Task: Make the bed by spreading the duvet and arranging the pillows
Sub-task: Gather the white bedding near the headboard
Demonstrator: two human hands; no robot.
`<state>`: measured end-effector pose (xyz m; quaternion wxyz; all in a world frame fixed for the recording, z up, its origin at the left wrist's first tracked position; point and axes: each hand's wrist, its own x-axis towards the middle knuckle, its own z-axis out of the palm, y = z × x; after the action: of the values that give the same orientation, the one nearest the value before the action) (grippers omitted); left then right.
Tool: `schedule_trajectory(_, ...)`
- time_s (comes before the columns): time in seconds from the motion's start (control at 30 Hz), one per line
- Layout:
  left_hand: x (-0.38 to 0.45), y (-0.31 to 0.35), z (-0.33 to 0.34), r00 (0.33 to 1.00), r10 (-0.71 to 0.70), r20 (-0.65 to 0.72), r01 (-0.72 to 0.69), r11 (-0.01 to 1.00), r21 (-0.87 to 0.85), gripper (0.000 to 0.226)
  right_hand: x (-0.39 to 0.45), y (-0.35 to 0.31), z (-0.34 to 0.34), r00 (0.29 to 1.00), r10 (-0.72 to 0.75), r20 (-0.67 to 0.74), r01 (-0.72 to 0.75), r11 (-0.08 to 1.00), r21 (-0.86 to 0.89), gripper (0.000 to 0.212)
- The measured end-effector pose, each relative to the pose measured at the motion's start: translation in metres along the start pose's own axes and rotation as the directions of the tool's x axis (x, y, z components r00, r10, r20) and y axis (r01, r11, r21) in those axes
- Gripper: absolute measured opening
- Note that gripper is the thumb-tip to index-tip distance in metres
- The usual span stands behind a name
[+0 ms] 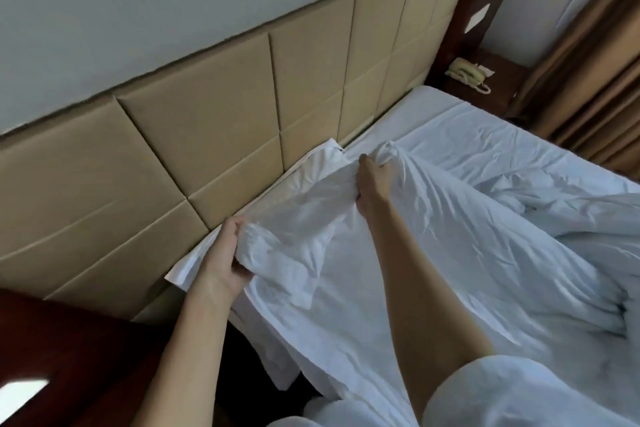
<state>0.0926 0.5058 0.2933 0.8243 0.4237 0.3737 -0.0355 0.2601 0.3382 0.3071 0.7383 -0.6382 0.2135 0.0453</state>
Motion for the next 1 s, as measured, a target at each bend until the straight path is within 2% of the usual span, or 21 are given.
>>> schedule_trajectory(0.07, 0.015, -0.007, -0.016, 0.984, 0.004, -0.177, 0.032, 0.98, 0.196, 0.041, 0.007, 0.019, 0.01, 1.0, 0.002, -0.006, -0.002, 0.998, -0.063, 0.007)
schedule_trajectory(0.1, 0.022, -0.01, -0.02, 0.962, 0.056, -0.266, 0.039, 0.941, 0.337, 0.052, 0.009, 0.027, 0.014, 1.0, -0.002, 0.002, 0.002, 0.995, -0.098, 0.009)
schedule_trajectory(0.13, 0.026, -0.01, -0.019, 0.936, 0.153, -0.318, 0.034, 0.857, 0.514, 0.069, 0.012, 0.032, 0.018, 1.0, -0.004, 0.014, 0.005, 0.993, -0.122, 0.007)
schedule_trajectory(0.17, 0.033, -0.01, -0.017, 0.913, 0.249, -0.322, 0.054, 0.71, 0.702, 0.089, 0.014, 0.033, 0.022, 1.0, -0.008, 0.03, 0.012, 0.991, -0.133, 0.005)
schedule_trajectory(0.23, 0.046, -0.007, -0.001, 0.891, 0.375, -0.255, 0.089, 0.407, 0.909, 0.115, 0.023, 0.035, 0.026, 0.996, -0.038, 0.083, 0.049, 0.991, -0.122, 0.022)
schedule_trajectory(0.27, 0.052, -0.006, 0.011, 0.906, 0.386, -0.172, 0.044, 0.32, 0.946, 0.119, 0.025, 0.035, 0.025, 0.993, -0.052, 0.11, 0.066, 0.99, -0.122, 0.029)
schedule_trajectory(0.33, 0.061, -0.012, 0.04, 0.946, 0.324, 0.024, -0.08, 0.161, 0.984, 0.113, 0.026, 0.032, 0.015, 0.987, -0.075, 0.142, 0.1, 0.98, -0.174, 0.035)
schedule_trajectory(0.4, 0.077, -0.022, 0.059, 0.927, 0.348, 0.14, -0.164, 0.039, 0.986, 0.086, 0.029, 0.025, 0.003, 0.985, -0.072, 0.16, 0.107, 0.968, -0.226, 0.033)
schedule_trajectory(0.47, 0.085, -0.025, 0.071, 0.88, 0.46, 0.115, -0.187, 0.114, 0.976, 0.047, 0.038, 0.015, -0.008, 0.975, -0.032, 0.219, 0.081, 0.972, -0.222, 0.023)
schedule_trajectory(0.5, 0.087, -0.025, 0.076, 0.865, 0.496, 0.079, -0.179, 0.159, 0.971, 0.036, 0.043, 0.012, -0.014, 0.963, -0.004, 0.269, 0.065, 0.974, -0.219, 0.017)
schedule_trajectory(0.57, 0.087, -0.025, 0.082, 0.844, 0.535, 0.038, -0.168, 0.195, 0.966, 0.026, 0.051, 0.011, -0.028, 0.953, 0.001, 0.304, 0.101, 0.943, -0.318, 0.03)
schedule_trajectory(0.6, 0.085, -0.026, 0.083, 0.832, 0.555, 0.021, -0.166, 0.213, 0.963, 0.024, 0.053, 0.014, -0.037, 0.958, -0.067, 0.28, 0.186, 0.887, -0.423, 0.038)
schedule_trajectory(0.67, 0.08, -0.025, 0.082, 0.806, 0.592, 0.012, -0.201, 0.255, 0.946, 0.017, 0.049, 0.026, -0.058, 0.939, -0.281, 0.201, 0.344, 0.703, -0.623, 0.055)
schedule_trajectory(0.73, 0.077, -0.021, 0.08, 0.785, 0.619, 0.03, -0.244, 0.263, 0.933, 0.007, 0.043, 0.04, -0.075, 0.876, -0.464, 0.134, 0.414, 0.578, -0.704, 0.053)
schedule_trajectory(0.8, 0.074, -0.015, 0.076, 0.77, 0.637, 0.048, -0.275, 0.263, 0.925, 0.018, 0.044, 0.052, -0.09, 0.813, -0.566, 0.134, 0.479, 0.52, -0.707, 0.039)
schedule_trajectory(0.87, 0.07, -0.009, 0.07, 0.756, 0.653, 0.042, -0.321, 0.313, 0.894, 0.029, 0.052, 0.055, -0.104, 0.785, -0.605, 0.136, 0.479, 0.453, -0.752, 0.047)
schedule_trajectory(0.93, 0.067, -0.006, 0.063, 0.744, 0.668, 0.02, -0.322, 0.331, 0.887, 0.036, 0.065, 0.056, -0.117, 0.805, -0.575, 0.149, 0.386, 0.317, -0.866, 0.05)
schedule_trajectory(1.0, 0.065, -0.005, 0.059, 0.737, 0.676, 0.011, -0.313, 0.327, 0.891, 0.039, 0.073, 0.056, -0.125, 0.86, -0.459, 0.223, 0.328, 0.162, -0.931, 0.042)
